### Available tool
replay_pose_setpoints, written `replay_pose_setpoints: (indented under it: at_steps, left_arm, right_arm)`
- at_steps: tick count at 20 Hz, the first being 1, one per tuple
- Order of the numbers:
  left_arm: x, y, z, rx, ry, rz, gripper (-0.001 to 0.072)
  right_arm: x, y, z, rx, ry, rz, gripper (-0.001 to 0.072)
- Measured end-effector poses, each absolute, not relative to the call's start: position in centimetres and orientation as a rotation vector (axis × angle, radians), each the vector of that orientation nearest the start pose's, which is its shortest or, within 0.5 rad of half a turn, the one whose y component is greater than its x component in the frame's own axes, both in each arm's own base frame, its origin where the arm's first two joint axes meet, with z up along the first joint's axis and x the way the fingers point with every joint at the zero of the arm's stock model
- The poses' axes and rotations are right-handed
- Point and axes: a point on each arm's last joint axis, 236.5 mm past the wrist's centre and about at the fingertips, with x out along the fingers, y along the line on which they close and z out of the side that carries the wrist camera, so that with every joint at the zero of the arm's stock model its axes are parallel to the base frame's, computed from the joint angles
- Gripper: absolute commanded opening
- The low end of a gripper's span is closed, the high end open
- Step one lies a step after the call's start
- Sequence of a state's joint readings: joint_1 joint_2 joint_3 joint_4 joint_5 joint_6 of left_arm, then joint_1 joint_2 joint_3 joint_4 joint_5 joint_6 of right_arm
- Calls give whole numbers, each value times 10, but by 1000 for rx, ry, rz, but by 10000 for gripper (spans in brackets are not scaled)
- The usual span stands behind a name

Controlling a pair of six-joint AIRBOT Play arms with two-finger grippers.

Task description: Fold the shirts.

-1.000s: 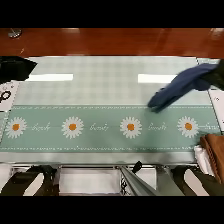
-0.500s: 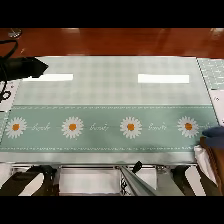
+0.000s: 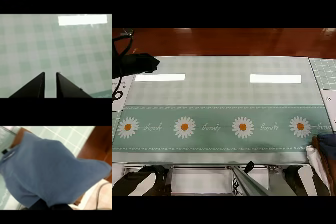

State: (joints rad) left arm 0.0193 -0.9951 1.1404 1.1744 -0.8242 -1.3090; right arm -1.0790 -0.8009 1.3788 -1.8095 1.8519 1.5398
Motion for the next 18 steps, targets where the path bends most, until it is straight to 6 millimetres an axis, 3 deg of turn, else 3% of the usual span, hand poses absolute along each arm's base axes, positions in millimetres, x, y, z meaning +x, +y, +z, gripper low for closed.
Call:
replay_pose_setpoints:
  at_steps: [5,8,12,17,18]
  left_arm:
    - [440,-6,191,-92,518,-112,186]
    - [444,33,199,-96,476,-17,185]
    - [444,76,209,-109,422,86,185]
    - [444,105,222,-109,361,155,184]
    - [444,107,224,-108,351,162,184]
  right_arm:
    - [-4,-205,158,689,1356,-1275,20]
    - [-38,-192,144,727,1433,-1362,20]
    - [-68,-175,126,752,1553,-1407,21]
    - [-98,-173,111,691,1692,-1464,25]
    - [-103,-174,108,673,1714,-1472,94]
